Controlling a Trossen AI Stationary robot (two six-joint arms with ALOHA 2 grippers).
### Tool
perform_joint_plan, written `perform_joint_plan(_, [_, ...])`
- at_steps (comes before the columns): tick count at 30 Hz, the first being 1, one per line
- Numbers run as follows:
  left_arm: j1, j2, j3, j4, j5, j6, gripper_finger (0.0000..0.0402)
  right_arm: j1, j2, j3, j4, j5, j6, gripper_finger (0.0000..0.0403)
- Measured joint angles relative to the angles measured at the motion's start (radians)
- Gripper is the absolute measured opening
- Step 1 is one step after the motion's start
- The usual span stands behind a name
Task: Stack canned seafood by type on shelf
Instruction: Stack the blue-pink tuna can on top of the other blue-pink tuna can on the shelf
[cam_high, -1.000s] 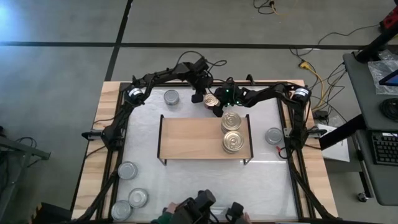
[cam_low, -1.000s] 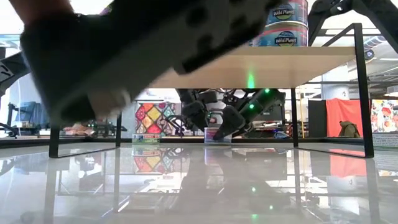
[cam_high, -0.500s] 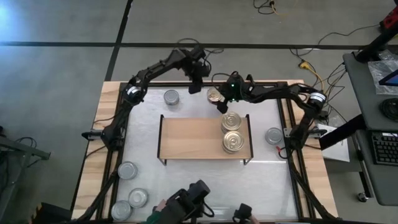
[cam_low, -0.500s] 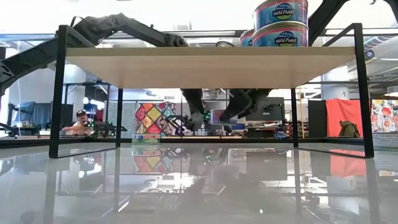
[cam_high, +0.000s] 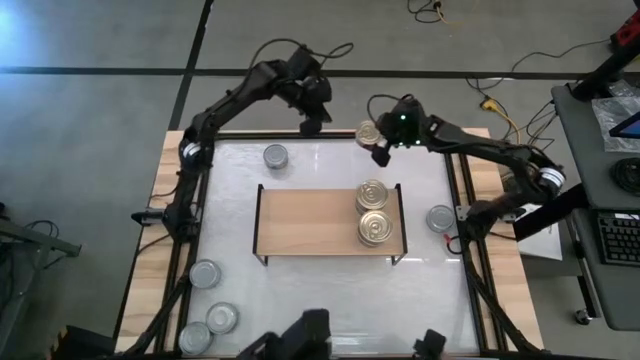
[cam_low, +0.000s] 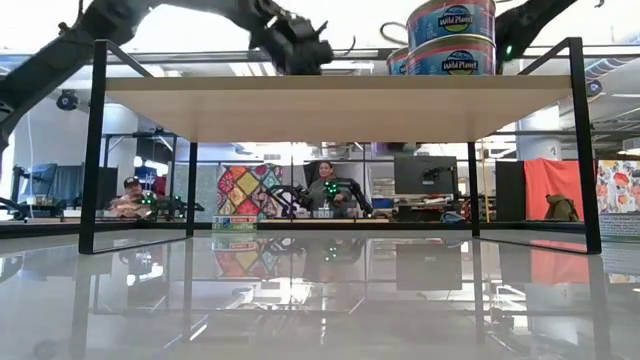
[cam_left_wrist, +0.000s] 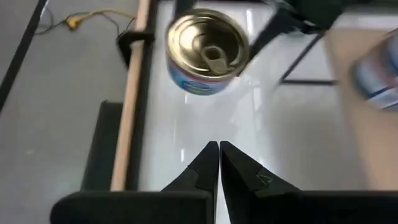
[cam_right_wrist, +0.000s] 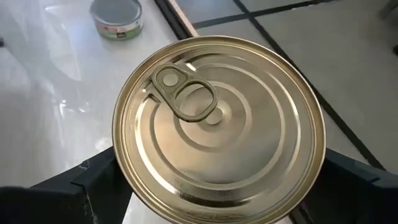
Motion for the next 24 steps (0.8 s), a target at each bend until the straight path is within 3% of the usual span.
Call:
perform_joint_plan(7, [-0.109, -0.082, 0.0, -0.007, -0.003, -0.04, 0.0, 0.002, -0.11, 0.128, -0.285, -0.018, -0.009, 0.0359])
perform_joint_plan(13, [-0.212, -0.134, 0.0, -0.016, -0.005, -0.077, 0.0, 0.003, -0.17, 0.265, -0.478, -0.126, 0.013, 0.0359])
perform_joint_plan(20, [-0.327, -0.194, 0.0, -0.07, -0.016, -0.211, 0.0, 0.065, -0.244, 0.369, -0.575, -0.259, 0.098, 0.036])
perform_joint_plan(24, [-0.427, -0.231, 0.0, -0.097, -0.096, -0.279, 0.0, 0.154, -0.286, 0.385, -0.583, -0.277, 0.168, 0.036])
